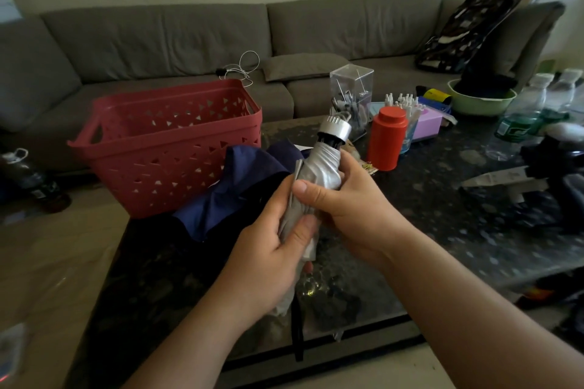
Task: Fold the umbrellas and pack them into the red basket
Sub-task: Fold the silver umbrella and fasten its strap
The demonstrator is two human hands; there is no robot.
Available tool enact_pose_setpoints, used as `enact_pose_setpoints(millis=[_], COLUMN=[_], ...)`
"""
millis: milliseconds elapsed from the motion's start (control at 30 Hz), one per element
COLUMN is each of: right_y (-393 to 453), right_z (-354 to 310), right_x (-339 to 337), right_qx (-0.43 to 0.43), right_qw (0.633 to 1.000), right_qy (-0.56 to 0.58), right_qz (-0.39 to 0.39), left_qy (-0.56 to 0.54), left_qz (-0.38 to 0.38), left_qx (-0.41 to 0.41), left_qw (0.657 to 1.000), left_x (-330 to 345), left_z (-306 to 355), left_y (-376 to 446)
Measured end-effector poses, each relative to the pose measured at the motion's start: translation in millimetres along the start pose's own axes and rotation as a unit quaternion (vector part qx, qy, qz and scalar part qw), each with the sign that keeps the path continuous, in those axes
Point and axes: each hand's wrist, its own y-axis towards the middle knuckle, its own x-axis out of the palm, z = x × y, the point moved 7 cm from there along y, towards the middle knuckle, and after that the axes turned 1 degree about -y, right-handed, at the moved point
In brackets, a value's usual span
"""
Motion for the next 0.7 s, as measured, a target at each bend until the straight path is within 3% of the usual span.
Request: enact_pose_setpoints(millis=[100,233,367,567,700], right_y=[-1.8,-5.8,-4.4,1.4,6.9], right_z=[7.2,12.3,11.4,12.1,11.1], right_x=[8.4,10.8,5.8,-7.8,-5.8], right_qx=[0.043,0.083,0.061,0.05,0.063], right_qw=[0.997,0.989,0.99,0.98,0.979], right_qy=[0.035,0.098,0.124,0.138,0.165], right_qz=[-0.058,-0.068,0.02,0.138,0.102], left_qy=[0.019,0.047,0.073,0.227,0.217], left_qz=[-0.008,-0.021,0.013,0.012,0.042], left_qx=[0.027,0.037,0.031,-0.018,-0.057], left_qw=[0.999,0.998,0.997,0.974,0.974], left_x=[1.9,8.1,8.9,5.9,-6.1], left_z=[5.4,10.8,8.5,-5.7,-19.7], left_y=[-0.4,-2.9,-4.1,-5.8,-3.0])
